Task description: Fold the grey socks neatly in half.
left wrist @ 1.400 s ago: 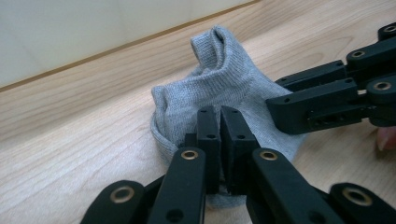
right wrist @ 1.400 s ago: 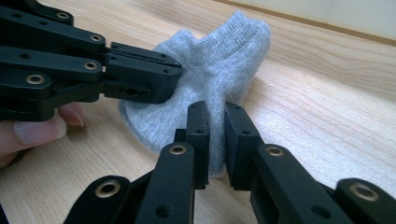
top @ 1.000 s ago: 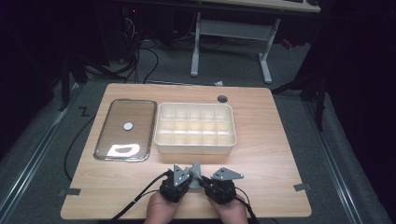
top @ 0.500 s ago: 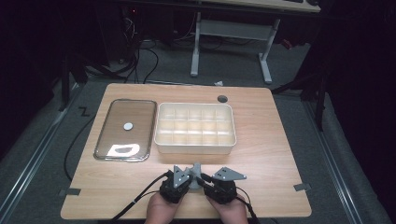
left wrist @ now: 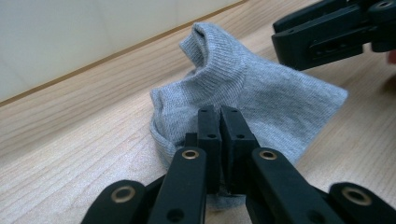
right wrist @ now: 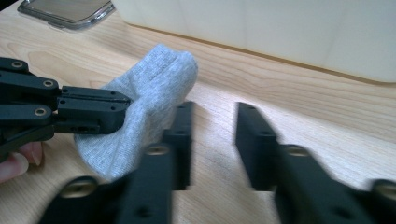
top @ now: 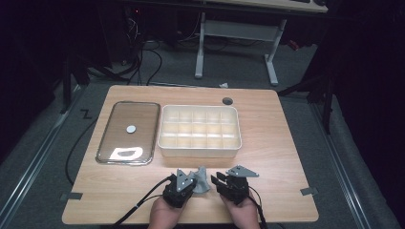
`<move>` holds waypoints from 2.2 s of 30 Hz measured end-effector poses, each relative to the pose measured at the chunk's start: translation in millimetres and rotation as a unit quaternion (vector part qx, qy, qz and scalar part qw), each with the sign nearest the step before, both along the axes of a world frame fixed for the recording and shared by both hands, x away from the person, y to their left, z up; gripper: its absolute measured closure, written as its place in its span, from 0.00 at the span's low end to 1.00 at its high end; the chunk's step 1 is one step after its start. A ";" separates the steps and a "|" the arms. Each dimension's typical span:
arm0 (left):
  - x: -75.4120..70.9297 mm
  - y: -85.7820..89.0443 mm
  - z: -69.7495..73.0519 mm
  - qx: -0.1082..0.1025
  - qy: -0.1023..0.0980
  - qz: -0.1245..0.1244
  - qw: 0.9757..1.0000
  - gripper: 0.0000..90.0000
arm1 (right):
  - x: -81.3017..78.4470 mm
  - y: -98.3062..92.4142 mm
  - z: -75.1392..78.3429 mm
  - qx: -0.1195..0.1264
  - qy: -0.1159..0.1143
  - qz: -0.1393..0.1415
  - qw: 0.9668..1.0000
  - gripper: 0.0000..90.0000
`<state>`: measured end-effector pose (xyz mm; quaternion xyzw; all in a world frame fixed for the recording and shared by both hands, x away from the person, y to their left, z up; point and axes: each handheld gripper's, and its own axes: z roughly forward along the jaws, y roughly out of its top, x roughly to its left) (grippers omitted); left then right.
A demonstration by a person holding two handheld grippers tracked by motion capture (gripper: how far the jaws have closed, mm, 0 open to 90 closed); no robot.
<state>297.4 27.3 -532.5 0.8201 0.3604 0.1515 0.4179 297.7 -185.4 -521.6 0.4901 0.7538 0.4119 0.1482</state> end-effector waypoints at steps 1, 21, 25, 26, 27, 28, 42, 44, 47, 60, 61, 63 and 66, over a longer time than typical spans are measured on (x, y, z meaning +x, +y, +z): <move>0.0 0.0 0.0 0.000 0.000 0.000 1.000 0.97 | 0.0 0.0 0.0 0.000 0.000 0.000 1.000 0.85; -1.5 -0.9 0.0 0.001 -0.004 0.001 1.000 0.96 | 2.7 21.8 -8.2 -0.031 0.018 0.032 0.999 1.00; -2.6 -2.0 -0.1 0.005 -0.009 0.002 1.000 0.96 | 1.3 24.1 -7.0 -0.026 0.013 0.035 0.999 1.00; -3.4 -2.7 0.1 0.009 -0.012 0.000 1.000 0.96 | 1.0 24.8 -6.6 -0.025 0.010 0.037 0.999 1.00; -3.8 -3.3 0.2 0.011 -0.014 -0.001 1.000 0.96 | 0.4 26.0 -5.7 -0.021 0.007 0.042 0.999 1.00; -4.5 -4.4 0.4 0.016 -0.018 -0.001 1.000 0.96 | -0.1 26.7 -5.3 -0.021 0.003 0.045 0.999 1.00; -8.5 -23.8 6.7 0.082 -0.041 -0.007 0.996 0.94 | -8.2 25.4 3.8 -0.001 -0.023 0.056 0.998 1.00; -8.3 -23.1 6.4 0.079 -0.040 -0.007 0.996 0.94 | -11.6 25.5 5.6 0.000 -0.030 0.059 0.998 1.00; -6.3 -22.5 6.8 0.073 -0.033 -0.008 0.997 0.94 | -11.8 25.7 4.7 -0.002 -0.029 0.057 0.998 1.00; 4.2 15.4 17.8 -0.061 0.034 -0.017 0.997 0.79 | -9.1 17.8 -1.5 -0.011 -0.019 0.040 0.999 1.00; 2.2 23.3 23.0 -0.078 0.028 -0.010 0.997 0.79 | -8.5 17.6 -2.1 -0.009 -0.018 0.043 0.999 1.00; 0.8 35.3 27.6 -0.089 0.018 0.007 0.996 0.79 | -7.9 17.5 -2.4 -0.011 -0.019 0.044 0.999 1.00; 0.3 43.6 26.6 -0.082 0.018 0.021 0.996 0.84 | -7.8 17.6 -2.5 -0.011 -0.016 0.042 0.999 1.00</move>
